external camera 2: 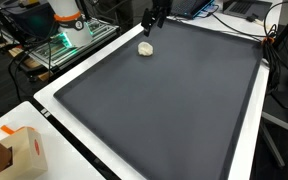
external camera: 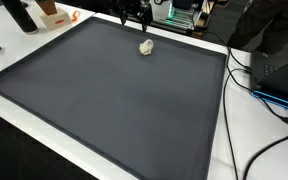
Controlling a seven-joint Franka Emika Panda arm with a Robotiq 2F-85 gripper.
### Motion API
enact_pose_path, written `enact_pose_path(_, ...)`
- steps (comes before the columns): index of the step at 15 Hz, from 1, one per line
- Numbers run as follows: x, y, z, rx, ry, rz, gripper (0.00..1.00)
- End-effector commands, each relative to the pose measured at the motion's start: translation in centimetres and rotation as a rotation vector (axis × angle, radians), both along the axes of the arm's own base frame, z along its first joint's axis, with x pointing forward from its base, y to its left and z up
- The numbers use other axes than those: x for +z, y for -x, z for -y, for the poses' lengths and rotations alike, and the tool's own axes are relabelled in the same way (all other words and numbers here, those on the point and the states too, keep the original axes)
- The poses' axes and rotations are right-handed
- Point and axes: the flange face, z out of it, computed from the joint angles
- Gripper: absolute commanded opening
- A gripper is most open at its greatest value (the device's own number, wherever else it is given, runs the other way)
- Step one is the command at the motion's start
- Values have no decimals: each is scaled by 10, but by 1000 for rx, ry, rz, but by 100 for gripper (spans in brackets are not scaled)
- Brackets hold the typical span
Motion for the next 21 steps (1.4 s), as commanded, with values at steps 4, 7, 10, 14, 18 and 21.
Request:
enact_pose_path(4, -11, -11, -73, 167, 169, -70, 100)
enact_pose_path(7, -28, -12, -102, 209, 235, -87, 100)
enact_pose_path(10, -45, -8, -125, 209, 302, -124, 100)
enact_pose_path(14, -66, -5, -146, 205, 395, -153, 100)
enact_pose_path(18, -85, 0, -161, 215, 471, -167, 100)
enact_pose_path(21, -98, 5, -167, 228, 531, -188, 100)
